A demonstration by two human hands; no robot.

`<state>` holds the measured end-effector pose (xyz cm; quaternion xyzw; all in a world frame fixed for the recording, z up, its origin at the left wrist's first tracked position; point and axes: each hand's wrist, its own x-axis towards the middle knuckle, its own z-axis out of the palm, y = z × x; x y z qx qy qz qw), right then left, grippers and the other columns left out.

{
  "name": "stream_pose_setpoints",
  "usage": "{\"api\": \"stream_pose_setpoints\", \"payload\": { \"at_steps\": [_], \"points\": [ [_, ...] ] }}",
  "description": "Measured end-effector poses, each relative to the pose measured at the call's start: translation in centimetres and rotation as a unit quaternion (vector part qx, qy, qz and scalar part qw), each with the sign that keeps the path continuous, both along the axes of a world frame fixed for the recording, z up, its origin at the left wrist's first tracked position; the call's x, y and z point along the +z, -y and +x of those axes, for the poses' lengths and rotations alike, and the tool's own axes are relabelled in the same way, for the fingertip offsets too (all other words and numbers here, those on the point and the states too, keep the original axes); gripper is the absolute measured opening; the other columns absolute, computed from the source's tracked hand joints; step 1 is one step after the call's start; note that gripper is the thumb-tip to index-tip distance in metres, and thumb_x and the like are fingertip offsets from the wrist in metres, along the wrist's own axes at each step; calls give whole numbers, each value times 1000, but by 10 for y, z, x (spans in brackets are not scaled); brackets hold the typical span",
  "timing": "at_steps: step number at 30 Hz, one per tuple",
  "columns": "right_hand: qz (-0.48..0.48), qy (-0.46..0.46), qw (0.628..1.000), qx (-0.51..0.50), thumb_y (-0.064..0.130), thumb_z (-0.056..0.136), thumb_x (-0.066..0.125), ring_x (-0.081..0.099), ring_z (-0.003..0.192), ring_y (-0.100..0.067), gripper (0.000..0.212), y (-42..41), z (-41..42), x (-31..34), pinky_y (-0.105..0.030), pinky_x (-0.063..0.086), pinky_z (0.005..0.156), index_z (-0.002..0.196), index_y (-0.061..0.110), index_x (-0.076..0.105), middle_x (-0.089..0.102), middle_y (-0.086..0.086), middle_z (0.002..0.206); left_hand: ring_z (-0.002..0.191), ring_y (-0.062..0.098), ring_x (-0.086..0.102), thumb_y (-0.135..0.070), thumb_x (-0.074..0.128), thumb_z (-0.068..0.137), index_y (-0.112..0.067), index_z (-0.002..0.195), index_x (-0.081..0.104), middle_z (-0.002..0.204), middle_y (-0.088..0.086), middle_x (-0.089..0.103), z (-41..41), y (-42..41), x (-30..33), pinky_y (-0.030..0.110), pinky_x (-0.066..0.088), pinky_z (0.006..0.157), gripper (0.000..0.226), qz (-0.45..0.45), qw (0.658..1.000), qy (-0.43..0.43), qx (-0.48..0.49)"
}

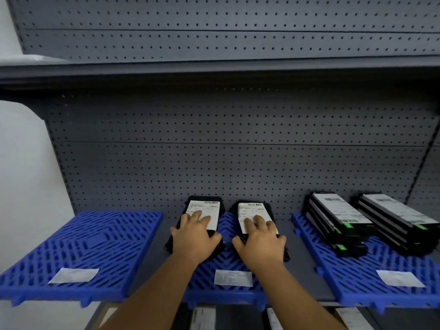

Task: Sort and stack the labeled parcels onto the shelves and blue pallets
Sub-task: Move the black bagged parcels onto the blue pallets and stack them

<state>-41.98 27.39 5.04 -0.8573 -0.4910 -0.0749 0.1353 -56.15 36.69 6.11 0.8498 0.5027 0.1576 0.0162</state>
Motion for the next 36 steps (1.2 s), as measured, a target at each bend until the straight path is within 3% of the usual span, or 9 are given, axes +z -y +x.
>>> {"api": "stream_pose_setpoints", "payload": {
  "at_steps": [5, 11, 20, 25, 31, 36],
  "points": [
    [-7, 2, 1000, 10, 66, 88, 35, 22, 138, -27, 68, -8, 9, -8, -51, 34, 102, 145, 30, 29, 22, 1, 155, 137, 20, 21, -61, 40, 85, -32, 144, 37, 155, -7, 26, 11, -2, -9, 55, 28, 102, 66, 13, 1000, 6, 7],
    [8, 5, 999, 32, 77, 84, 30, 8, 147, -27, 80, 5, 14, -1, -62, 9, 114, 149, 31, 25, 14, -1, 160, 145, 21, 11, -76, 34, 84, -35, 150, 24, 160, -5, 16, 4, 4, -6, 59, 9, 112, 79, 23, 1000, 6, 4],
    [51, 49, 990, 122, 72, 85, 32, 12, 145, -26, 74, 73, 28, 16, -57, 10, 116, 147, 32, 28, 21, 1, 158, 148, 17, -2, -73, 32, 86, -43, 151, 8, 162, -8, 5, -6, 78, 10, 52, -8, 117, 75, 56, 995, -8, -80],
    [60, 51, 984, 160, 73, 78, 21, 12, 145, -24, 81, 129, 44, 17, -54, 12, 116, 148, 33, 28, 22, 2, 157, 147, 18, 1, -80, 12, 74, -44, 151, 8, 161, -10, 6, 8, 136, 7, 50, -6, 116, 85, 73, 992, -5, -101],
    [63, 40, 986, 150, 68, 87, 38, 9, 146, -23, 74, 198, 75, 15, -51, 12, 118, 150, 34, 22, 16, 4, 159, 148, 18, 0, -76, 26, 85, -44, 151, 7, 161, -12, 3, 35, 200, 5, 52, -5, 117, 76, 70, 988, -5, -138],
    [74, 36, 991, 110, 68, 87, 39, 11, 146, -23, 74, 245, 106, 17, -50, 15, 117, 150, 34, 23, 19, 3, 158, 147, 18, 2, -74, 26, 85, -46, 150, 6, 161, -11, 3, 78, 232, 6, 53, -3, 117, 74, 67, 982, -15, -174]
  ]
}}
